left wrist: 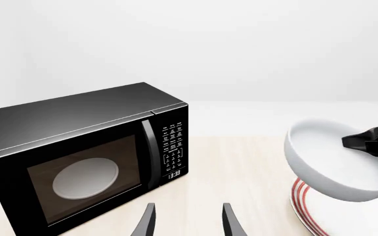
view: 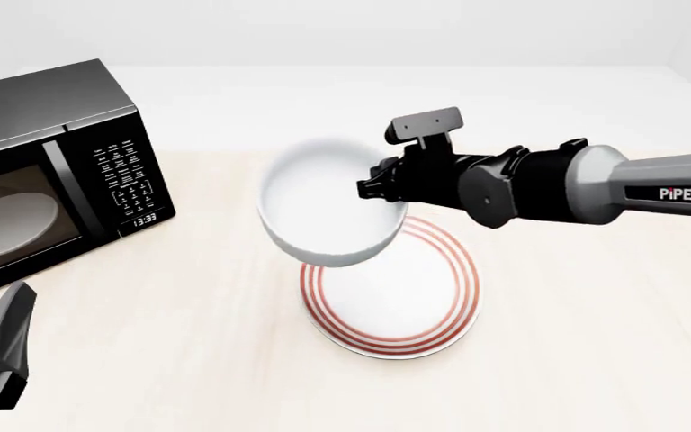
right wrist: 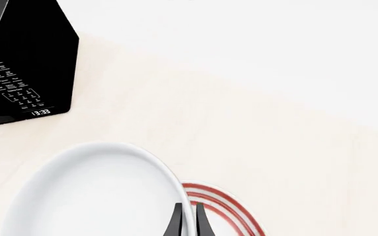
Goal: Put the white bowl to the right of the plate.
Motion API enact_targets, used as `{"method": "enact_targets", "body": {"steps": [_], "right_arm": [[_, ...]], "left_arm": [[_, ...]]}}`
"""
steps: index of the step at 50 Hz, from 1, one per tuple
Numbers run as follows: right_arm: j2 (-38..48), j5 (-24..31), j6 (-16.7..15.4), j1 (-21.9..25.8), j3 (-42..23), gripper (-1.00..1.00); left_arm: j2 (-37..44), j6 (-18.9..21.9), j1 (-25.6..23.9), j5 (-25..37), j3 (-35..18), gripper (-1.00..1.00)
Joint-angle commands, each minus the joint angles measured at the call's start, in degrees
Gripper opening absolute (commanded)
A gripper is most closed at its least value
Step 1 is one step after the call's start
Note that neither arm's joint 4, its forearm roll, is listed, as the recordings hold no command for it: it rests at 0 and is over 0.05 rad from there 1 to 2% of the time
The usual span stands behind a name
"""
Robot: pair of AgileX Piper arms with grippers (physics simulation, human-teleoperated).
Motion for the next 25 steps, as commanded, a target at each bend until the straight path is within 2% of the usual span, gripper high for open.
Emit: {"method": "enact_targets", "body": {"steps": [1, 14, 25], "right_arm": [[-2.99, -1.24, 0.34, -8.45, 3.26, -1.0], [-5.55, -2.43, 0.67, -17.64, 6.1, -1.0], [-8.3, -5.26, 1.67, -27.01, 11.71, -1.0]], "left_arm": [[0.0, 0.0, 0.0, 0.0, 0.0, 1.0], [0.0, 0.0, 0.0, 0.0, 0.0, 1.0], [0.0, 0.0, 0.0, 0.0, 0.0, 1.0]]}}
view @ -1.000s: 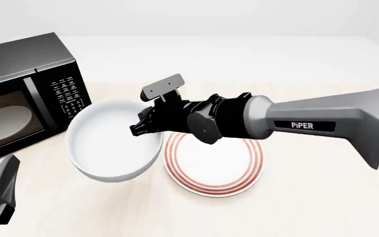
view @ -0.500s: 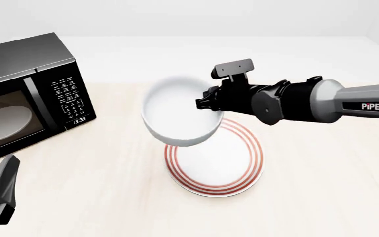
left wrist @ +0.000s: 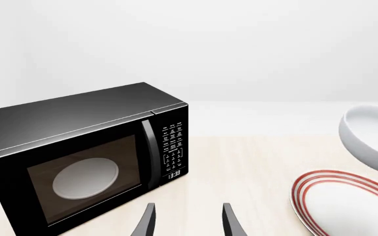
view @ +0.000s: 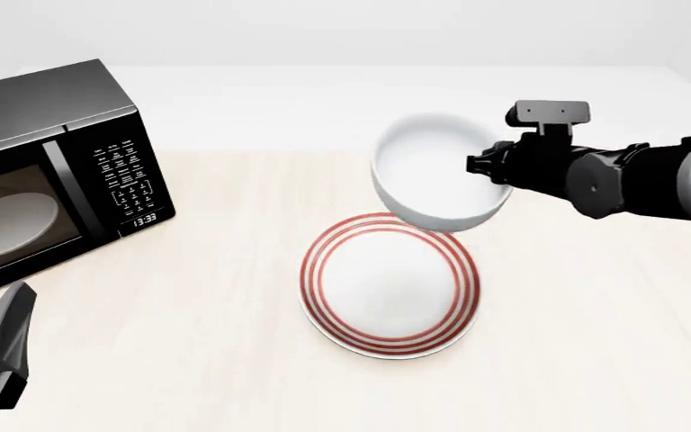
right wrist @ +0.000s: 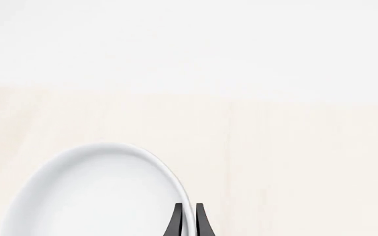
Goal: Put the white bowl to the right of the plate.
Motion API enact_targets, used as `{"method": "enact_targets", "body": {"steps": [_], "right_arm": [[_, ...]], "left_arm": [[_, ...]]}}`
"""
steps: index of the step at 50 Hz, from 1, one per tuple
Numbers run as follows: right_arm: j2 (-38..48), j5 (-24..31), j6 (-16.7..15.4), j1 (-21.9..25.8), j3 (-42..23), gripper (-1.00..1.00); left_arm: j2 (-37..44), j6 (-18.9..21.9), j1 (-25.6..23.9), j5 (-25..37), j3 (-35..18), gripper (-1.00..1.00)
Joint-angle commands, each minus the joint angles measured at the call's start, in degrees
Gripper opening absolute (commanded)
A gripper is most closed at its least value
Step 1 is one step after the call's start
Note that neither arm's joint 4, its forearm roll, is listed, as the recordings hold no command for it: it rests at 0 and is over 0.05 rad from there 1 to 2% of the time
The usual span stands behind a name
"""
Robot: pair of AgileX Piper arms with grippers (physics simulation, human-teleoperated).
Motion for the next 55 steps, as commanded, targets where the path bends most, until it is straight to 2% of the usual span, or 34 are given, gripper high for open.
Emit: {"method": "enact_targets", "body": {"steps": [1, 16, 29, 55], "right_arm": [[-2.84, -2.64, 1.31, -8.23, 4.7, -1.0], [-3.32, -5.32, 1.57, -15.33, 9.29, -1.0], [-3.25, -9.6, 1.39, -23.21, 15.96, -1.0], [-3.55, -15.37, 2.23, -29.77, 23.63, -1.0]], "left_arm": [[0.0, 0.0, 0.0, 0.0, 0.0, 1.0], [0.0, 0.0, 0.0, 0.0, 0.0, 1.0], [0.0, 0.0, 0.0, 0.0, 0.0, 1.0], [0.0, 0.0, 0.0, 0.0, 0.0, 1.0]]}}
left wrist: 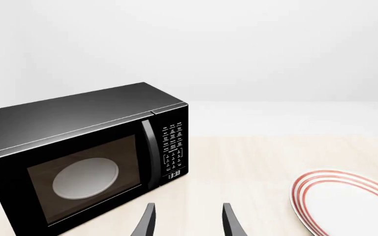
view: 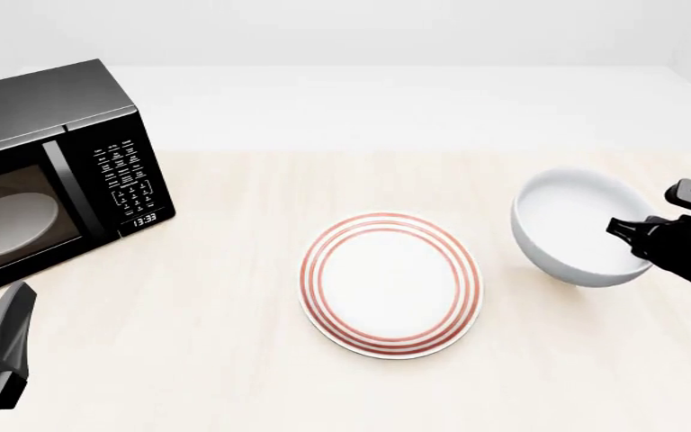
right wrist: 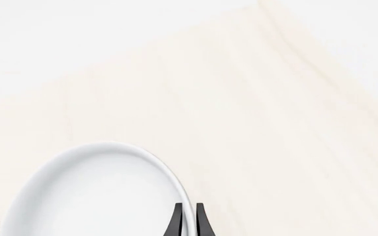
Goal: Put the white bowl to the right of the plate.
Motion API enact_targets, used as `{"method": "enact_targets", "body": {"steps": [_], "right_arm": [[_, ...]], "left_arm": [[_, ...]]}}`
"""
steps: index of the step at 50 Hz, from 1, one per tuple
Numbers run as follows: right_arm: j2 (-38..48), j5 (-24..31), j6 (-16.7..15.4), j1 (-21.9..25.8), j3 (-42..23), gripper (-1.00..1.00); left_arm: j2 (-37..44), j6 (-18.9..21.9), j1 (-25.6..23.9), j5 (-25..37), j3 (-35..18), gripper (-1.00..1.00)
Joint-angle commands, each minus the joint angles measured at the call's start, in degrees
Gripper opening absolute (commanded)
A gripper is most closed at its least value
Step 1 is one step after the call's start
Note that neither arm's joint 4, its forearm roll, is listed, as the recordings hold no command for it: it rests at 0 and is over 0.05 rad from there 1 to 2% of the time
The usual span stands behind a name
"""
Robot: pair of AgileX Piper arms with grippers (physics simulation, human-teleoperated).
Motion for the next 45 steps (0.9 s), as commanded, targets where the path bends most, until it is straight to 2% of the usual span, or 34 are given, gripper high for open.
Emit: {"method": "enact_targets", "body": {"steps": [1, 45], "right_arm": [[-0.21, -2.41, 0.65, -2.33, 2.87, -1.0], [11.45, -11.73, 2.26, -1.08, 4.61, -1.0]], "left_arm": [[0.0, 0.0, 0.0, 0.0, 0.0, 1.0], [0.0, 0.0, 0.0, 0.0, 0.0, 1.0]]}}
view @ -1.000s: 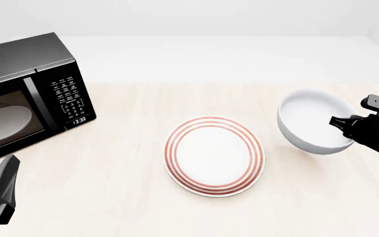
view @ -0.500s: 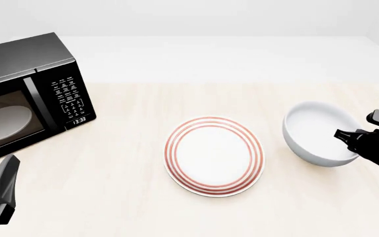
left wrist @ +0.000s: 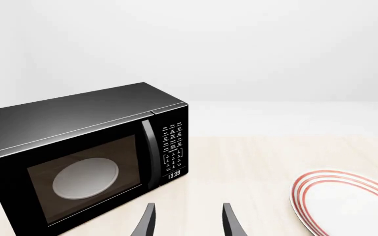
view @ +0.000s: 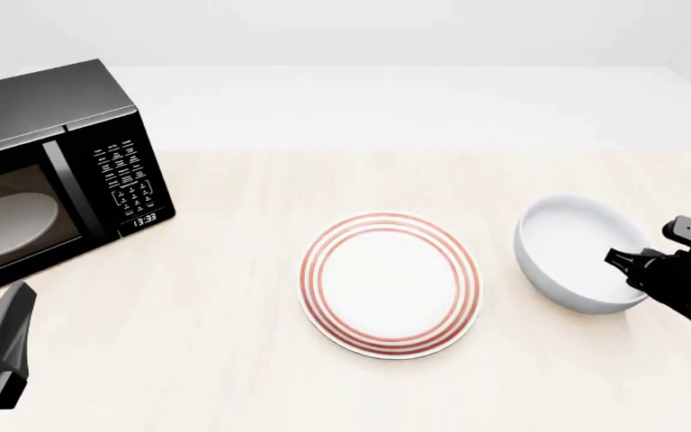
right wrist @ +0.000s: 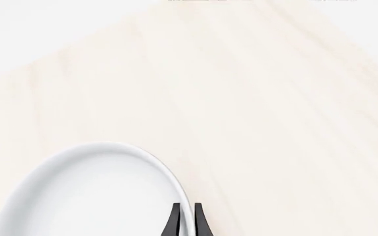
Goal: Put the white bowl to the right of the plate.
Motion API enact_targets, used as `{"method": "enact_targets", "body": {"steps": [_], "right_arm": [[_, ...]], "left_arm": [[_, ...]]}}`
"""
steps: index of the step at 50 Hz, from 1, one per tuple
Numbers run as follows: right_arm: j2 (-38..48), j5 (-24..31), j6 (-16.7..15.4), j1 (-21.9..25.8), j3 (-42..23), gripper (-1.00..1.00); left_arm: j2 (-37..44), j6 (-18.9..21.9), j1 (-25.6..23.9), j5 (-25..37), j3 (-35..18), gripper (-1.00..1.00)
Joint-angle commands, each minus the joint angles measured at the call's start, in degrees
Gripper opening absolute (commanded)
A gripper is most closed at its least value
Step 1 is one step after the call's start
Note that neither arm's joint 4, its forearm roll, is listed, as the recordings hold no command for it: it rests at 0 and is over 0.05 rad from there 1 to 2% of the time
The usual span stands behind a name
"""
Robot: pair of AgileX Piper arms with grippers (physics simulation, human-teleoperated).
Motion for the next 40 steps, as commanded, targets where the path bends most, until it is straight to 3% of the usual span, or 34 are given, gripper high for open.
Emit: {"method": "enact_targets", "body": {"steps": [1, 10, 11, 27, 40], "right_arm": [[4.42, -2.0, 0.0, 1.2, -0.38, -1.0], [2.0, -1.8, 0.5, 1.45, 0.49, -1.0], [0.64, -1.19, 0.74, 1.26, 0.79, 1.0], [-20.45, 9.29, -0.45, 1.88, 4.75, 1.0], [-40.91, 20.73, -1.03, 6.88, 7.89, 1.0]], "left_arm": [[0.0, 0.0, 0.0, 0.0, 0.0, 1.0], [0.0, 0.0, 0.0, 0.0, 0.0, 1.0], [0.0, 0.0, 0.0, 0.0, 0.0, 1.0], [0.0, 0.0, 0.0, 0.0, 0.0, 1.0], [0.0, 0.0, 0.0, 0.0, 0.0, 1.0]]}}
